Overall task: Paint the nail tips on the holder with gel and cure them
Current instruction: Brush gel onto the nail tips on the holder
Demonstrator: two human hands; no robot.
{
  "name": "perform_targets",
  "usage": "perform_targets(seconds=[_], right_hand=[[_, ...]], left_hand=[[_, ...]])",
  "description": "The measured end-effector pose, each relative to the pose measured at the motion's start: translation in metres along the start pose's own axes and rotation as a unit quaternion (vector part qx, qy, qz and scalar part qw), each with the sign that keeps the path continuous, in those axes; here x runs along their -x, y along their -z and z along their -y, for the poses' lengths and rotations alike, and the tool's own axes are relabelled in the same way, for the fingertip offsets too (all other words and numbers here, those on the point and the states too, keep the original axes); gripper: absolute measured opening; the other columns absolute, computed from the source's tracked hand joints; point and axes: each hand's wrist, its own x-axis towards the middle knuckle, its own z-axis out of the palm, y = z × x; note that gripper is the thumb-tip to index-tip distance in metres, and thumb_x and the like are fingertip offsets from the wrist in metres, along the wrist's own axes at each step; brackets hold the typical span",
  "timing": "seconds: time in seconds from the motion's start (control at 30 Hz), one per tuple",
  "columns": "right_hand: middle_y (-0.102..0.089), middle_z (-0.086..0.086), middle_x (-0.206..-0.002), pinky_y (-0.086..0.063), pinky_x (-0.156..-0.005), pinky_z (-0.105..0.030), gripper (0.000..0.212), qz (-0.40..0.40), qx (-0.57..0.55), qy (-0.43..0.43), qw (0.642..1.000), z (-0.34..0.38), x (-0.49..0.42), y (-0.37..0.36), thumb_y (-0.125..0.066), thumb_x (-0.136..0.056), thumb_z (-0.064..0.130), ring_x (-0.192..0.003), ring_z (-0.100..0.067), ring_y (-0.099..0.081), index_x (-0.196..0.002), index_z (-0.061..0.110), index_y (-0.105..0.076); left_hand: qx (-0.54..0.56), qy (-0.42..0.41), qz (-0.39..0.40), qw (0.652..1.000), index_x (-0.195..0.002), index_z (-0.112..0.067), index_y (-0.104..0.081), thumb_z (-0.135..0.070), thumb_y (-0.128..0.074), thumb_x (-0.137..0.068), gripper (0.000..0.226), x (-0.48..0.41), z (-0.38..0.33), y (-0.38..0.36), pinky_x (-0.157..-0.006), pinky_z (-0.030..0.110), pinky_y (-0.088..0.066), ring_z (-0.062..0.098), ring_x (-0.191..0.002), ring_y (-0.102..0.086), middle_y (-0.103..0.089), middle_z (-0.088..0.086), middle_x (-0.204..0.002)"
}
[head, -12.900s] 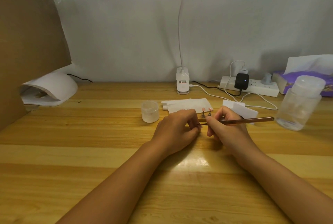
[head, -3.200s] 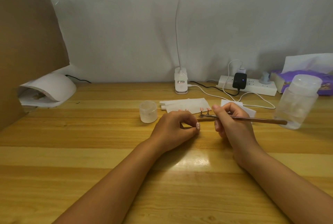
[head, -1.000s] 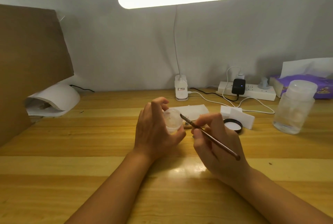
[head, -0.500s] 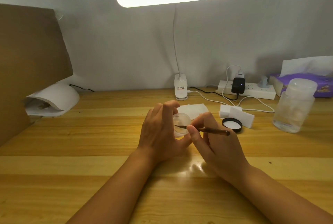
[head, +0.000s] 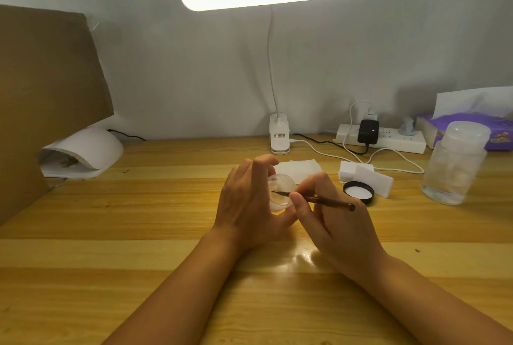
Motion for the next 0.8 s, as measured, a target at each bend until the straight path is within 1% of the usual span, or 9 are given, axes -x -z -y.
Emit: perform_targets(seconds=[0.1, 0.2, 0.27, 0.3, 0.43, 0.5, 0.57, 0.63, 0.8], right_hand=[[-0.045, 0.027, -0.074, -0.045, -0.05, -0.022, 0.012, 0.002, 0.013, 0.005, 1.0, -0.0002, 0.0001, -0.0005, -0.046, -0.097, 0.038, -0.058, -0.005, -0.052, -0.099, 0.026, -0.047], [-0.043, 0.032, -0.073, -0.046, -0.051, -0.021, 0.012, -0.003, -0.003, 0.002, 1.0, -0.0014, 0.0002, -0.0006, -0.047, -0.098, 0.038, -0.058, 0.003, -0.05, -0.1, 0.026, -0.047], [-0.045, 0.032, -0.072, -0.046, -0.051, -0.019, 0.012, -0.012, -0.022, -0.001, 1.0, -0.0014, 0.0007, -0.0006, -0.047, -0.098, 0.037, -0.058, 0.006, -0.052, -0.101, 0.025, -0.047], [-0.048, 0.03, -0.072, -0.046, -0.051, -0.019, 0.012, -0.019, -0.034, -0.003, 0.999, -0.0016, 0.001, -0.0005, -0.047, -0.098, 0.036, -0.059, 0.004, -0.054, -0.102, 0.024, -0.047], [-0.065, 0.013, -0.08, -0.052, -0.053, -0.031, 0.013, -0.026, -0.063, -0.024, 0.997, -0.0026, 0.0022, -0.0009, -0.045, -0.099, 0.035, -0.067, -0.007, -0.065, -0.105, 0.024, -0.047], [-0.062, 0.02, -0.081, -0.052, -0.055, -0.027, 0.013, -0.016, -0.059, -0.024, 0.998, -0.0025, 0.0017, -0.0011, -0.045, -0.099, 0.036, -0.069, -0.005, -0.064, -0.105, 0.025, -0.048], [-0.054, 0.028, -0.079, -0.048, -0.055, -0.018, 0.013, -0.008, -0.053, -0.022, 0.998, -0.0023, 0.001, -0.0014, -0.046, -0.099, 0.035, -0.067, 0.0, -0.06, -0.105, 0.025, -0.05], [-0.052, 0.028, -0.079, -0.044, -0.055, -0.013, 0.013, -0.005, -0.054, -0.022, 0.998, -0.0029, 0.001, -0.0018, -0.047, -0.098, 0.034, -0.065, 0.001, -0.057, -0.104, 0.024, -0.052], [-0.062, 0.014, -0.087, -0.052, -0.056, -0.029, 0.018, -0.005, -0.052, -0.039, 0.998, -0.0047, 0.002, -0.003, -0.049, -0.097, 0.034, -0.069, -0.005, -0.06, -0.105, 0.02, -0.057]], left_hand=[[-0.003, 0.003, 0.005, 1.0, -0.116, -0.015, -0.036, -0.049, -0.055, -0.075, 0.056, 0.0009, 0.001, -0.0004, -0.071, 0.028, -0.045, 0.02, -0.078, -0.058, -0.061, 0.007, -0.091], [-0.007, 0.004, 0.0, 1.0, -0.115, -0.014, -0.037, -0.049, -0.055, -0.075, 0.056, 0.0004, 0.0008, -0.0009, -0.071, 0.026, -0.042, 0.02, -0.076, -0.057, -0.061, 0.006, -0.09], [-0.009, 0.008, 0.005, 1.0, -0.116, -0.014, -0.036, -0.05, -0.056, -0.075, 0.058, 0.0005, 0.0009, -0.0013, -0.071, 0.028, -0.044, 0.02, -0.077, -0.057, -0.061, 0.006, -0.09], [-0.008, 0.015, 0.007, 1.0, -0.116, -0.015, -0.036, -0.05, -0.057, -0.074, 0.059, 0.0006, 0.0015, -0.0012, -0.071, 0.03, -0.045, 0.02, -0.078, -0.057, -0.06, 0.006, -0.091], [-0.003, 0.056, 0.005, 0.998, -0.116, -0.017, -0.033, -0.046, -0.072, -0.07, 0.067, 0.0021, 0.0063, -0.0019, -0.073, 0.033, -0.045, 0.021, -0.08, -0.055, -0.058, 0.004, -0.094], [-0.003, 0.067, 0.001, 0.998, -0.116, -0.017, -0.033, -0.042, -0.077, -0.067, 0.071, 0.0026, 0.0078, -0.0024, -0.073, 0.034, -0.046, 0.022, -0.081, -0.056, -0.058, 0.004, -0.095], [-0.006, 0.058, -0.002, 0.998, -0.116, -0.017, -0.034, -0.045, -0.071, -0.069, 0.066, 0.0027, 0.0073, -0.0024, -0.073, 0.035, -0.047, 0.022, -0.081, -0.056, -0.058, 0.004, -0.095], [-0.009, 0.044, 0.0, 0.999, -0.116, -0.016, -0.035, -0.049, -0.062, -0.07, 0.062, 0.0021, 0.0062, -0.0025, -0.072, 0.035, -0.047, 0.022, -0.08, -0.056, -0.059, 0.005, -0.094], [-0.019, 0.021, 0.007, 1.0, -0.117, -0.015, -0.035, -0.05, -0.059, -0.072, 0.061, 0.0012, 0.0047, -0.0036, -0.072, 0.028, -0.042, 0.02, -0.079, -0.056, -0.06, 0.006, -0.092]])
